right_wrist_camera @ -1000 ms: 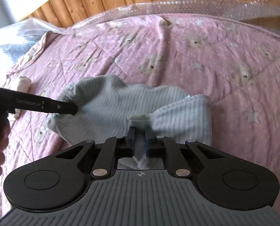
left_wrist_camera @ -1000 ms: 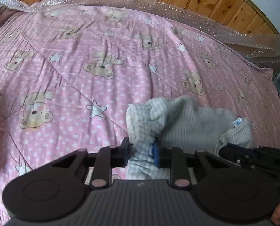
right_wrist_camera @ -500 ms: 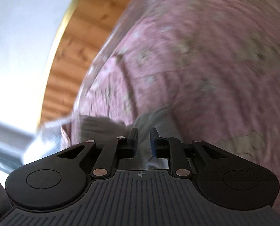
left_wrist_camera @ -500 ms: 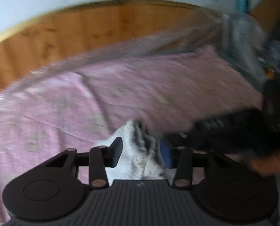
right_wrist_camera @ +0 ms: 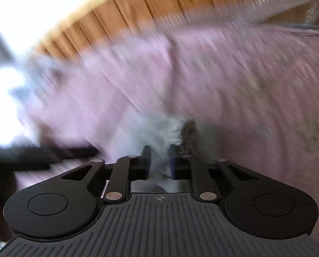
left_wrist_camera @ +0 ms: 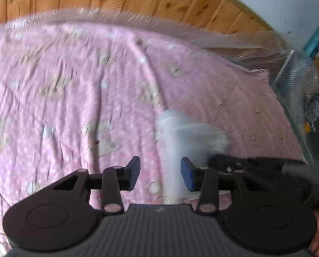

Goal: Fold clothes

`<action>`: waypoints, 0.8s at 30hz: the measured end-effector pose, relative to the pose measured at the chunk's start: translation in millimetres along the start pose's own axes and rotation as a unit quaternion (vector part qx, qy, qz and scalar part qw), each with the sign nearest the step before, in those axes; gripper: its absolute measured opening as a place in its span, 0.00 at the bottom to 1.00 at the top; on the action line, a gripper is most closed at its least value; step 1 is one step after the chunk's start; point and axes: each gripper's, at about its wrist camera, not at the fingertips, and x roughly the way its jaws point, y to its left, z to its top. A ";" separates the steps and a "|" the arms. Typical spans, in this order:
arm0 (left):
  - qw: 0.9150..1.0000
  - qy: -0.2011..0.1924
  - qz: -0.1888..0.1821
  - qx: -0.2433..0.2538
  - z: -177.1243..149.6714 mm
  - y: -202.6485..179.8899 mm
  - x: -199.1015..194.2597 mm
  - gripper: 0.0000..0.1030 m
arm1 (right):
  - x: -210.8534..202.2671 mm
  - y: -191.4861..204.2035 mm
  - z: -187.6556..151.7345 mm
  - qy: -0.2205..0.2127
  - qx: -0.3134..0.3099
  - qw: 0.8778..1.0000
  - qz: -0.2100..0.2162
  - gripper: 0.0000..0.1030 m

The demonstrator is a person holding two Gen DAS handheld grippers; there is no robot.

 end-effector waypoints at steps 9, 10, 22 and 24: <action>0.999 0.015 -0.021 -0.021 -3.6 -4.2 24.2 0.49 | -10.8 -18.2 10.4 -0.028 0.038 0.999 0.005 0.52; 0.999 0.016 -0.024 -0.024 -4.1 -5.1 26.0 0.49 | -6.4 -21.2 10.5 -0.021 0.042 0.999 0.003 0.51; 0.995 -0.026 -0.041 -0.083 -16.7 6.6 -1.6 0.11 | -16.1 -24.2 0.0 -0.030 0.093 0.994 0.058 0.16; 0.993 -0.047 -0.037 -0.100 -20.5 17.2 -23.3 0.11 | -21.8 -8.2 5.9 -0.032 0.073 0.995 0.066 0.15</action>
